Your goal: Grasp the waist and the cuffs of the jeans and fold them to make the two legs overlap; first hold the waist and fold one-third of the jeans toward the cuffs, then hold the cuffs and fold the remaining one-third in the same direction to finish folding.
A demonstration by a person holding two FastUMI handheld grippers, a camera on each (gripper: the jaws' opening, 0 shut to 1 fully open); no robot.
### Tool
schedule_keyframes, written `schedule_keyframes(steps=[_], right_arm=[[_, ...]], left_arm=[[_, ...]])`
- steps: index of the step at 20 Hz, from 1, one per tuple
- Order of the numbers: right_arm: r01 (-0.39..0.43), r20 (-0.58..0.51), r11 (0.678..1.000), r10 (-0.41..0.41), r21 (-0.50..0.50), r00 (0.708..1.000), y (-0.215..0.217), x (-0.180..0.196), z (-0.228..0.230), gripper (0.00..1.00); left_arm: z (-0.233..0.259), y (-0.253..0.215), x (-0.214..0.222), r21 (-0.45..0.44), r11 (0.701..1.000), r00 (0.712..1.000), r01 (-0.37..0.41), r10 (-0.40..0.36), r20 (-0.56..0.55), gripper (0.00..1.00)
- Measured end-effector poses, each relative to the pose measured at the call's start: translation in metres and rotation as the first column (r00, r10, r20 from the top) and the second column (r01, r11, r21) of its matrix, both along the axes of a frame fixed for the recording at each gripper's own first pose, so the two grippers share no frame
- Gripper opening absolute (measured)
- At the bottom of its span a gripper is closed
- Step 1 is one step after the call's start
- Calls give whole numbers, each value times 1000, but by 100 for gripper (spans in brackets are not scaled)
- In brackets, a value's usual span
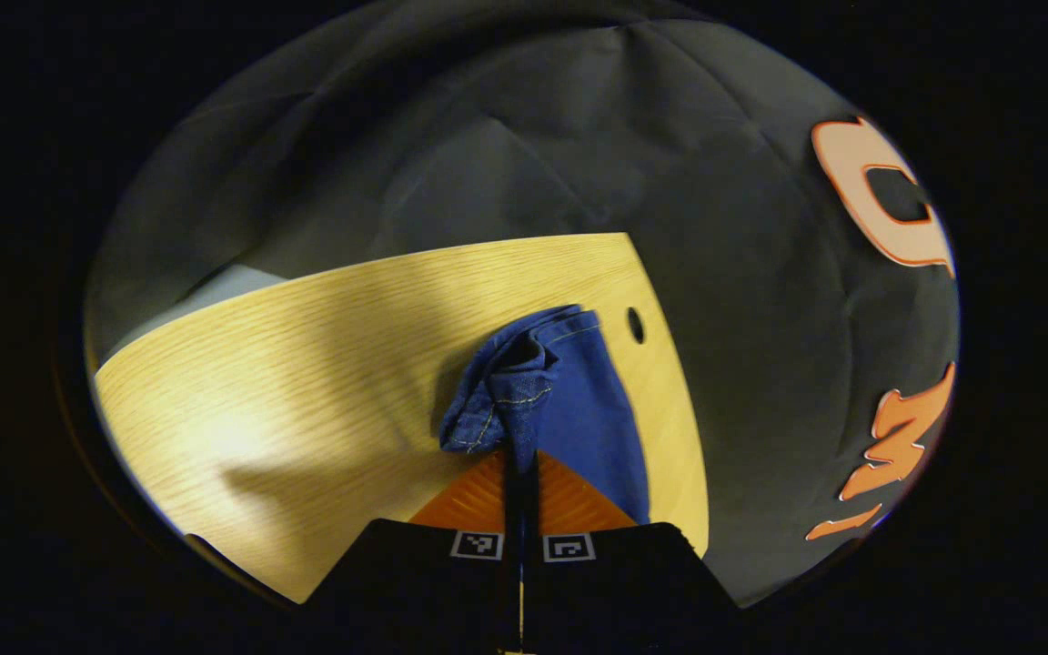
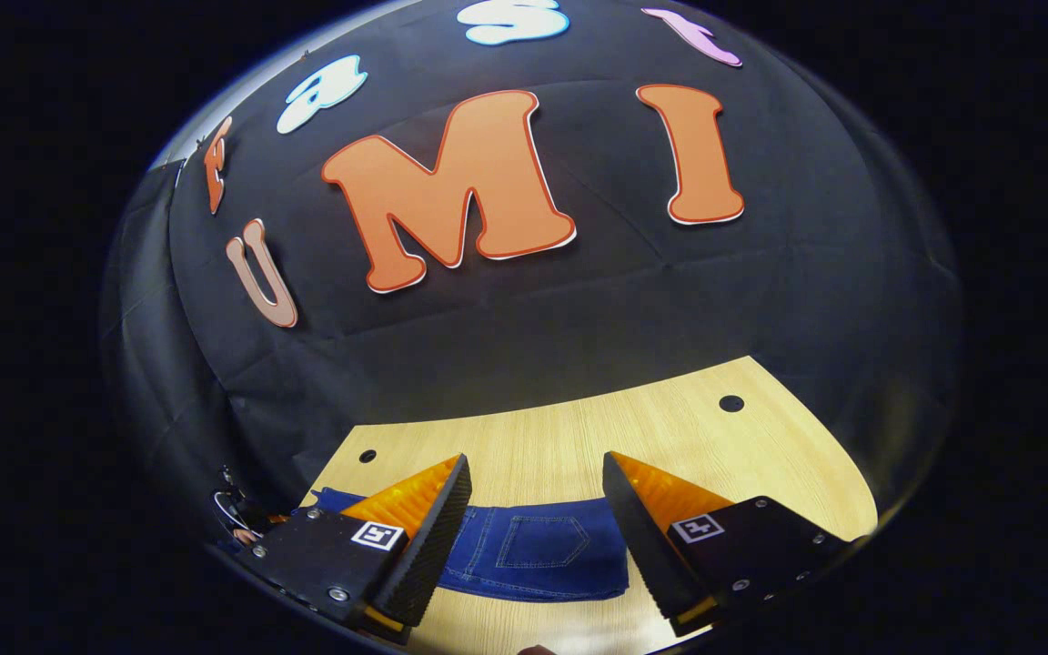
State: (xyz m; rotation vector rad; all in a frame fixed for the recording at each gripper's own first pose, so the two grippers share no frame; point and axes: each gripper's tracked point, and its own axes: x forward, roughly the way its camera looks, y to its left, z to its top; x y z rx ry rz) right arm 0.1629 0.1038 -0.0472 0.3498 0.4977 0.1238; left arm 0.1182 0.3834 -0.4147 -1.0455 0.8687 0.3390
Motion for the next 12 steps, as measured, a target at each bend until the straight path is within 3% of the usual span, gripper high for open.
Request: schedule_keyframes(steps=[7,12], right_arm=[[-30,46,999,30,17,999,-15,1,11,92],[-49,83,999,47,22,995,-29,2,20,92]], left_arm=[[78,-43,15,174,975,981,137,-158,110,0],[160,-98,28,296,926,928,234,-304,217,2]])
